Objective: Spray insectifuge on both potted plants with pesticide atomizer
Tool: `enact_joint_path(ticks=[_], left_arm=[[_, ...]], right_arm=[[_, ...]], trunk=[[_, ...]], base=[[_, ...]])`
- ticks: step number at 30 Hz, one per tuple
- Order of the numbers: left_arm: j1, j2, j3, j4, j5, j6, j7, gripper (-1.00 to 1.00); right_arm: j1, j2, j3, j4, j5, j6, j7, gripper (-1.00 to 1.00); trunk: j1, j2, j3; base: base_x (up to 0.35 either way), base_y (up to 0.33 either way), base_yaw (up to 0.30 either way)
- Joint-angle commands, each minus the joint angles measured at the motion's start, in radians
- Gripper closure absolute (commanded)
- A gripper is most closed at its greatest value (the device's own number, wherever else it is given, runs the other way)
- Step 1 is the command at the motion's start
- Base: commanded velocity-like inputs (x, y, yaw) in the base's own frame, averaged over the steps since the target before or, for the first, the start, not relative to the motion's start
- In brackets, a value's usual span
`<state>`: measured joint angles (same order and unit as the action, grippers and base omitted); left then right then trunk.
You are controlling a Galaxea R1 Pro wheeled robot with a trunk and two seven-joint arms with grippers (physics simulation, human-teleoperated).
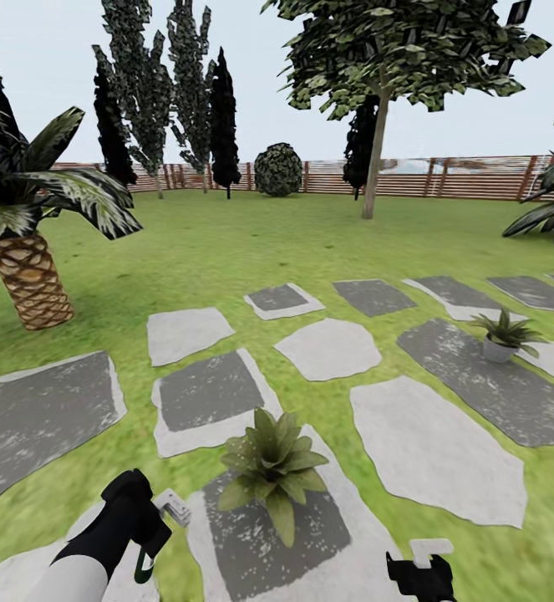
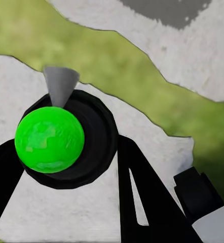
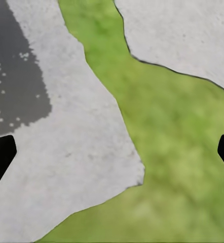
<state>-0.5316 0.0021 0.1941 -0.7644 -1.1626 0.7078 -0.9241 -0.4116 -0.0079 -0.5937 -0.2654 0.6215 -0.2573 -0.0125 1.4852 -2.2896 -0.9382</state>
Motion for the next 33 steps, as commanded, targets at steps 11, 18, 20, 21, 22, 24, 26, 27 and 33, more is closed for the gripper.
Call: enact_joint_path(ticks=[11,18,20,21,22,24,26,27,33], left_arm=[[-0.001,-0.002,0.003,-0.001,-0.006,0.004,-0.001,1.00],[-0.001,-0.021,0.004,-0.001,-0.003,0.008,0.039,1.00],[-0.001,-0.025,0.004,-0.001,-0.004,0.009,0.041,1.00],[-0.001,-0.026,0.004,-0.001,-0.004,0.009,0.042,1.00],[-0.001,-0.027,0.003,-0.001,-0.004,0.009,0.042,1.00],[-0.001,-0.035,0.003,0.000,-0.005,0.009,0.043,1.00],[-0.001,-0.041,0.002,0.000,-0.006,0.008,0.043,1.00],[-0.001,-0.042,0.002,0.000,-0.006,0.008,0.044,1.00],[-0.001,-0.042,0.001,-0.001,-0.007,0.009,0.044,1.00]], right_arm=[[-0.001,0.000,-0.008,0.002,0.011,-0.005,-0.001,-1.00],[-0.001,0.000,-0.008,0.002,0.011,-0.005,-0.001,-1.00],[-0.001,0.000,-0.008,0.002,0.011,-0.005,-0.001,-1.00],[-0.001,0.000,-0.008,0.002,0.011,-0.005,-0.001,-1.00],[-0.001,0.000,-0.008,0.002,0.011,-0.005,-0.001,-1.00],[-0.001,0.000,-0.008,0.002,0.011,-0.005,-0.001,-1.00],[-0.001,0.000,-0.008,0.002,0.011,-0.005,-0.001,-1.00],[-0.001,0.000,-0.008,0.002,0.011,-0.005,-0.001,-1.00],[-0.001,0.000,-0.008,0.002,0.011,-0.005,-0.001,-1.00]], trunk=[[0.000,0.000,-0.001],[0.000,0.000,-0.001],[0.000,0.000,-0.001],[0.000,0.000,-0.001],[0.000,0.000,-0.001],[0.000,0.000,-0.001],[0.000,0.000,-0.001],[0.000,0.000,-0.001],[0.000,0.000,-0.001]], base=[[0.000,-0.005,0.270],[0.000,0.000,0.231],[0.000,0.000,0.056],[0.000,0.000,0.019],[0.000,-0.017,0.012],[0.000,-0.132,0.005],[0.000,-0.229,0.002],[0.000,-0.253,0.001],[0.013,-0.204,0.000]])
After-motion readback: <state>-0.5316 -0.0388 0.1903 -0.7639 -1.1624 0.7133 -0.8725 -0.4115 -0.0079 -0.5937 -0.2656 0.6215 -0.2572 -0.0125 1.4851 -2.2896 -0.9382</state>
